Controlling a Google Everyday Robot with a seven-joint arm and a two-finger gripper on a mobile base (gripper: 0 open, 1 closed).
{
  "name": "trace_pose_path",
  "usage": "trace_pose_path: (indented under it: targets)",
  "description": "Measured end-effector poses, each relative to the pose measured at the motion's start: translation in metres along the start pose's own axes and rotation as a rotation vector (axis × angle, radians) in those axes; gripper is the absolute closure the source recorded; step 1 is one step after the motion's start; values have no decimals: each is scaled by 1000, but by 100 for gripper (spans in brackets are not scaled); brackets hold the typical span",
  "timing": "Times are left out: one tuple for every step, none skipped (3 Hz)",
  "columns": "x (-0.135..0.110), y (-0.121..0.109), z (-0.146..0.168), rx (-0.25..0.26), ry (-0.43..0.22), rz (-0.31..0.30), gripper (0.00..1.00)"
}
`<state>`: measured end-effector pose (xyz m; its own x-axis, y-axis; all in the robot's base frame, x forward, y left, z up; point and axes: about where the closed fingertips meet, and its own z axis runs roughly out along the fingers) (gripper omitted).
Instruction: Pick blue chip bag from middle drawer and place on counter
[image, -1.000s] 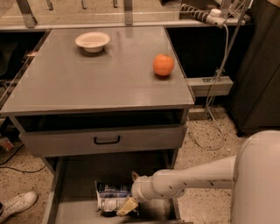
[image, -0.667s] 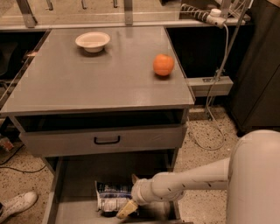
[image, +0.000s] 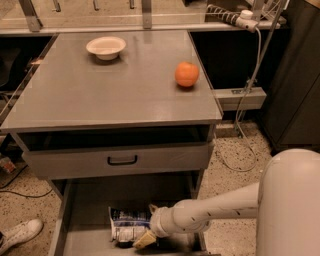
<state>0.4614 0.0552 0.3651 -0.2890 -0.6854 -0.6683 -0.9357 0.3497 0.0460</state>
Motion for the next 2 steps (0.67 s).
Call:
trace_pose_path:
  targets:
    - [0, 0, 0, 0, 0, 0, 40]
    - [0, 0, 0, 0, 0, 0, 64]
